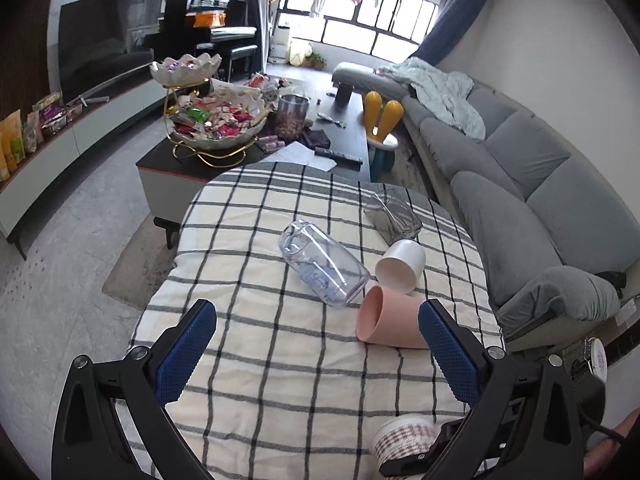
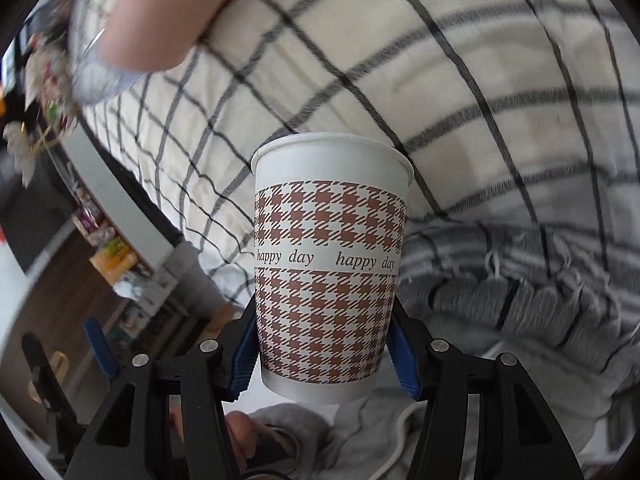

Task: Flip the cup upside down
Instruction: 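Rotate the held paper cup with the right tool to turn it upside down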

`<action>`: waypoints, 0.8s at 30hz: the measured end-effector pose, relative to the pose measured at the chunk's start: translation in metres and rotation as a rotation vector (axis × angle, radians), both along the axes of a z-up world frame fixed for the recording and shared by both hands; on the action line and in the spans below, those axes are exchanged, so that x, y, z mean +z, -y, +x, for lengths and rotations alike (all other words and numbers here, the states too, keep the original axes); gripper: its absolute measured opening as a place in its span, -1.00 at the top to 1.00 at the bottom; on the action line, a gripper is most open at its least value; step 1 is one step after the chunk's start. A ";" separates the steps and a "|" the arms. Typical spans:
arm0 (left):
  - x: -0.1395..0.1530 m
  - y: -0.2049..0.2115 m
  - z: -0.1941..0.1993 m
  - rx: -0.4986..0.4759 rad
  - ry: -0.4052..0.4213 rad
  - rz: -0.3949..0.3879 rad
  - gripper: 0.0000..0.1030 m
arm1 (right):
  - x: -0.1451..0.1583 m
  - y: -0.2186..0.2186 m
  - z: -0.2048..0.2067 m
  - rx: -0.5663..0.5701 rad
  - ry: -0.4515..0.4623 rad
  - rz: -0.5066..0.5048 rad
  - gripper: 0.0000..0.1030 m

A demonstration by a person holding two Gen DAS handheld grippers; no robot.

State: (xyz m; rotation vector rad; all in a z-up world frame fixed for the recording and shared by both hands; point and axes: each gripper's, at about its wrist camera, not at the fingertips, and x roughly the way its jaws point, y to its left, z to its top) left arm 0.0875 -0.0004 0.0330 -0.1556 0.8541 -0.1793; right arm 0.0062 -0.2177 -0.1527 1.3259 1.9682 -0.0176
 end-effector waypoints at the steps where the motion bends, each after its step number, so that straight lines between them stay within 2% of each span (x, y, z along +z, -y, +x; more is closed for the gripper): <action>1: 0.000 0.003 0.006 -0.004 -0.005 0.006 -1.00 | -0.005 0.002 0.000 -0.021 -0.027 0.019 -0.11; 6: -0.002 0.027 0.042 -0.032 -0.032 0.054 -1.00 | -0.024 0.016 -0.007 -0.116 -0.144 0.096 -0.11; 11: -0.010 0.048 0.070 -0.075 -0.066 0.067 -1.00 | -0.039 0.026 -0.004 -0.142 -0.226 0.118 -0.12; 15: -0.017 0.057 0.085 -0.085 -0.087 0.068 -1.00 | -0.044 0.030 0.004 -0.148 -0.249 0.123 -0.13; 17: -0.020 0.058 0.088 -0.084 -0.095 0.070 -1.00 | -0.045 0.032 0.008 -0.144 -0.252 0.123 -0.27; 18: -0.020 0.058 0.089 -0.083 -0.096 0.070 -1.00 | -0.045 0.033 0.011 -0.135 -0.244 0.113 -0.35; 24: -0.011 0.053 0.080 -0.077 -0.073 0.070 -1.00 | -0.032 0.032 0.012 -0.114 -0.197 0.091 -0.43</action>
